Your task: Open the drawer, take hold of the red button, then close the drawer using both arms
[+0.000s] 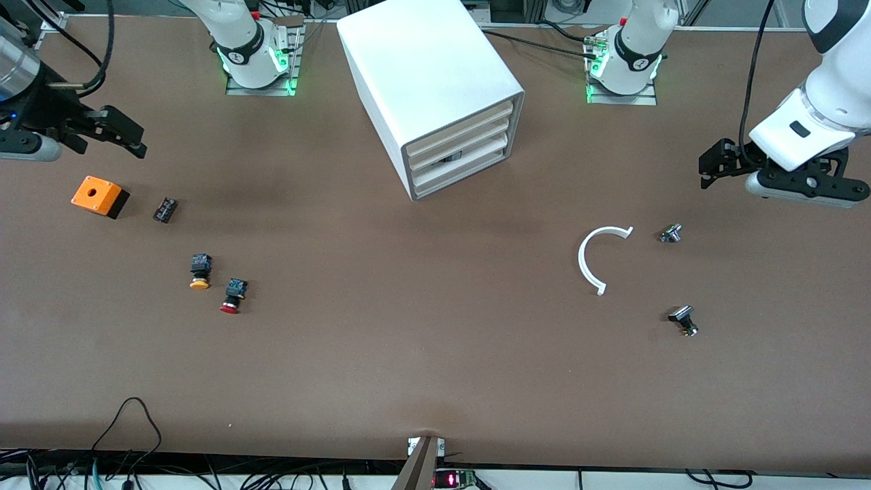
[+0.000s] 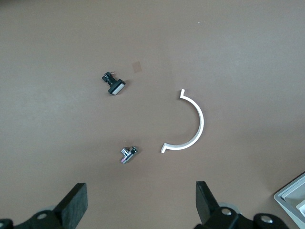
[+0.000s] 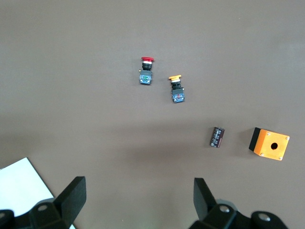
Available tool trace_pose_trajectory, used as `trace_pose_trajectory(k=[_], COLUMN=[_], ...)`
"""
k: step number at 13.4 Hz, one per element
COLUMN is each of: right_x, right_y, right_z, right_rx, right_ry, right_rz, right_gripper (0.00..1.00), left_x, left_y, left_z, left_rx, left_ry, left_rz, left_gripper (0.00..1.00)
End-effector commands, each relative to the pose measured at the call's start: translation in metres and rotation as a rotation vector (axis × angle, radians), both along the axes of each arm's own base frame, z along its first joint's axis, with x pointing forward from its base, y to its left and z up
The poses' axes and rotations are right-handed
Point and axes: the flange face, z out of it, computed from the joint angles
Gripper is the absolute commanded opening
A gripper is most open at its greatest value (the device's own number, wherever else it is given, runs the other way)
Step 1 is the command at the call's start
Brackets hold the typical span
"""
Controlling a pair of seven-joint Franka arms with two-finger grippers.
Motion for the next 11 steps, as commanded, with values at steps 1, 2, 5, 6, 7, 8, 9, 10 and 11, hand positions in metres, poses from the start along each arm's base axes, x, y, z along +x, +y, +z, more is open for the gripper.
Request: trace_pose_trajectory(k=[1, 2, 5, 6, 7, 8, 9, 10, 11], right_x=[-0.021, -0.021, -0.006, 0.0, 0.007, 0.01, 0.012, 0.013, 0.013], right_y=[-0.005, -0.007, -0.005, -0.007, -0.01, -0.006, -0.007, -0.009, -0.009], right_z=[-0.004, -0.004, -0.005, -0.004, 0.0, 0.004, 0.003, 0.0, -0.002], right_rx=[-0.018, -0.018, -0.01, -0.008, -0.005, -0.003, -0.001, -0.002, 0.0], right_ry=[-0.032, -0.032, -0.035, -0.039, -0.043, -0.051, -0.045, -0.038, -0.035], right_rz=[-0.018, -0.021, -0.01, -0.011, -0.016, -0.008, -0.011, -0.011, -0.007], right_gripper=[1.0, 1.0, 1.0, 1.0, 1.0, 1.0, 1.0, 1.0, 1.0], left_x=[-0.019, -0.026, -0.016, -0.011, -0.008, -0.004, -0.002, -0.002, -0.002], left_y=[0.005, 0.011, 0.006, 0.002, 0.0, 0.0, -0.001, -0.001, 0.0], left_z=[0.01, 0.013, 0.021, 0.024, 0.028, 0.028, 0.027, 0.027, 0.026], left_rx=[-0.067, -0.072, -0.067, -0.066, -0.063, -0.063, -0.063, -0.063, -0.063], left_ry=[-0.029, -0.032, -0.025, -0.003, 0.026, 0.032, 0.034, 0.034, 0.037], left_rz=[0.022, 0.029, 0.023, 0.016, 0.017, 0.017, 0.013, 0.011, 0.013], left_gripper=[1.0, 1.0, 1.0, 1.0, 1.0, 1.0, 1.0, 1.0, 1.0])
